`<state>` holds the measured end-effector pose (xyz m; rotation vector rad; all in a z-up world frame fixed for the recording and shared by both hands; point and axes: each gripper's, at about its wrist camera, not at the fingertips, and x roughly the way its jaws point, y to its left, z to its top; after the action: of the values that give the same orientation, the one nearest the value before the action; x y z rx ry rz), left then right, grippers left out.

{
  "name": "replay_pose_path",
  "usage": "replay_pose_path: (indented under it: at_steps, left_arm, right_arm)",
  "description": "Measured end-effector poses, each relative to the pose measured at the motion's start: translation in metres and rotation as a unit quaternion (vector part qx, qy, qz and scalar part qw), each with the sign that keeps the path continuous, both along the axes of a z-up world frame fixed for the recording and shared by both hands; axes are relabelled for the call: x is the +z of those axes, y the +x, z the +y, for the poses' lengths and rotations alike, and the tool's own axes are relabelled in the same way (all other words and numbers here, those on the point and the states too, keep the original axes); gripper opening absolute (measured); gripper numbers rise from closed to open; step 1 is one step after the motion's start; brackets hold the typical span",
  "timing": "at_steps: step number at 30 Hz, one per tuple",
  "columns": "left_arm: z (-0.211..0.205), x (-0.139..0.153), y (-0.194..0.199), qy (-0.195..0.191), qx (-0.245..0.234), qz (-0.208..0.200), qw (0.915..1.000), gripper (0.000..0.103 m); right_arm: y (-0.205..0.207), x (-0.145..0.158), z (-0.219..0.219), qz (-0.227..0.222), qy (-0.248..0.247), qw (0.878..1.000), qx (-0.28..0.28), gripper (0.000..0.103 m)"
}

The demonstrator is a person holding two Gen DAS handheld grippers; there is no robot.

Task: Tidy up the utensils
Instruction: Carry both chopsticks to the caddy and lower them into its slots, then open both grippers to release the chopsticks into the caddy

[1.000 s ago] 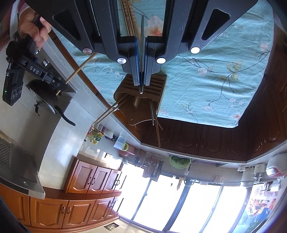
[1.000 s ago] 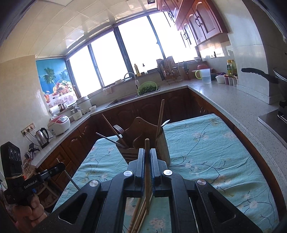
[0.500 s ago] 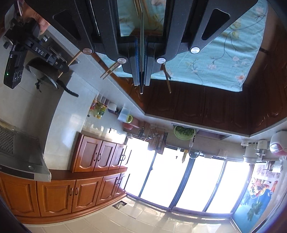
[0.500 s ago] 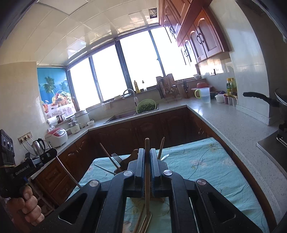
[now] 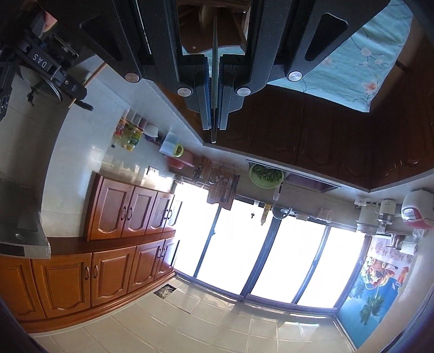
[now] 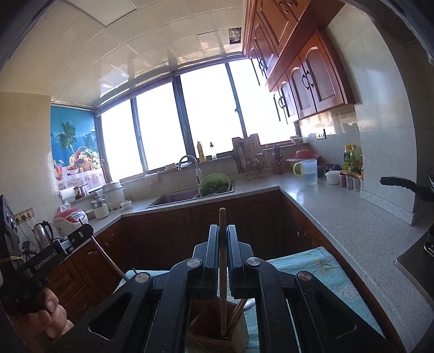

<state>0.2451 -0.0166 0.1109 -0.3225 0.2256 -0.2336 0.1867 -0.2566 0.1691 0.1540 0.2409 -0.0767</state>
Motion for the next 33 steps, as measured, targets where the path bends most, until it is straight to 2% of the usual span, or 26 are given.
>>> replay_pose_path:
  at_steps: [7,15,20,25,33]
  left_arm:
    - [-0.022,-0.049,0.027,0.002,0.005,0.027,0.9996,0.002]
    - [-0.038,-0.078,0.051,0.018,-0.007,0.064,0.9978,0.003]
    - [-0.041,-0.081,0.063,0.028,-0.013,0.085,0.9959,0.003]
    - [-0.034,-0.071,0.061,0.036,-0.015,0.082,0.9959,0.003]
    - [-0.023,-0.070,0.056,0.037,-0.015,0.087,0.9954,0.004]
  right_arm:
    - [0.011,-0.040,-0.010,0.025,0.021,0.999,0.000,0.005]
    - [0.017,-0.075,-0.018,0.064,0.041,0.997,0.000,0.005]
    - [0.019,-0.083,-0.017,0.076,0.037,0.996,-0.001,0.006]
    - [0.020,-0.082,-0.020,0.080,0.044,0.996,-0.002,0.006]
    - [0.020,-0.082,-0.020,0.085,0.047,0.995,-0.003,0.007]
